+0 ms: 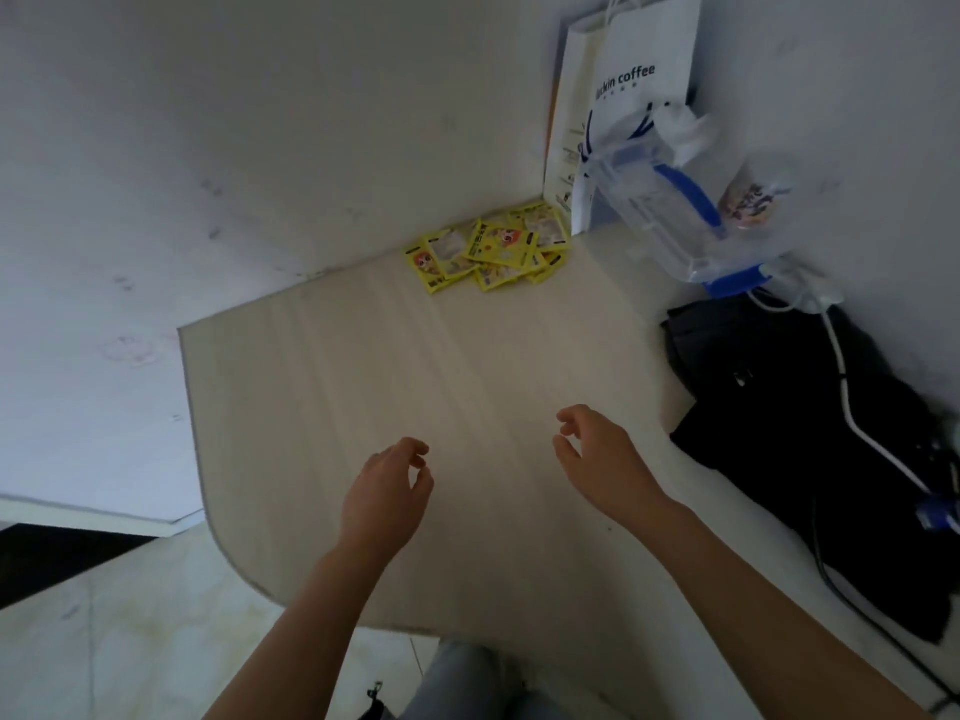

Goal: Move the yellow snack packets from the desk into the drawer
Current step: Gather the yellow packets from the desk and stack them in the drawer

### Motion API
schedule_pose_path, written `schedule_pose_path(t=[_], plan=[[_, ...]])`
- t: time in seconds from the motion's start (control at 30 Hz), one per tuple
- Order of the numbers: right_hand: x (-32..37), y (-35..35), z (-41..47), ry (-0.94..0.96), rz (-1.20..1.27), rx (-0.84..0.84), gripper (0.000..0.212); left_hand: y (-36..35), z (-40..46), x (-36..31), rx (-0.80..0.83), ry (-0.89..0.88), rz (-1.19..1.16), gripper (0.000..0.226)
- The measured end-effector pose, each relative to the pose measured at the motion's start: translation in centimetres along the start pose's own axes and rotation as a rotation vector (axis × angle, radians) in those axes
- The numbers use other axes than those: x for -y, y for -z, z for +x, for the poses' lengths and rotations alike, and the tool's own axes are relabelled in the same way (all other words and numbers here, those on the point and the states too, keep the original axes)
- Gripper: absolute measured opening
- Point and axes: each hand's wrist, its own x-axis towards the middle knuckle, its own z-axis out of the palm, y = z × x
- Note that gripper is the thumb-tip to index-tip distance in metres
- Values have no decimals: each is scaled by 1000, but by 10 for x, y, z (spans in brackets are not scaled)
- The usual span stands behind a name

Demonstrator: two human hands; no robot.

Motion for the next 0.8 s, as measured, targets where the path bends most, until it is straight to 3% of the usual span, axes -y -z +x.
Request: schedule_pose_path(t=[0.3,0.8], plan=[[20,15,93,-11,-60,0,31,27,122,-8,98,-99,96,22],[50,41,286,91,-242,55,35,26,330,-50,254,-413,546,39]])
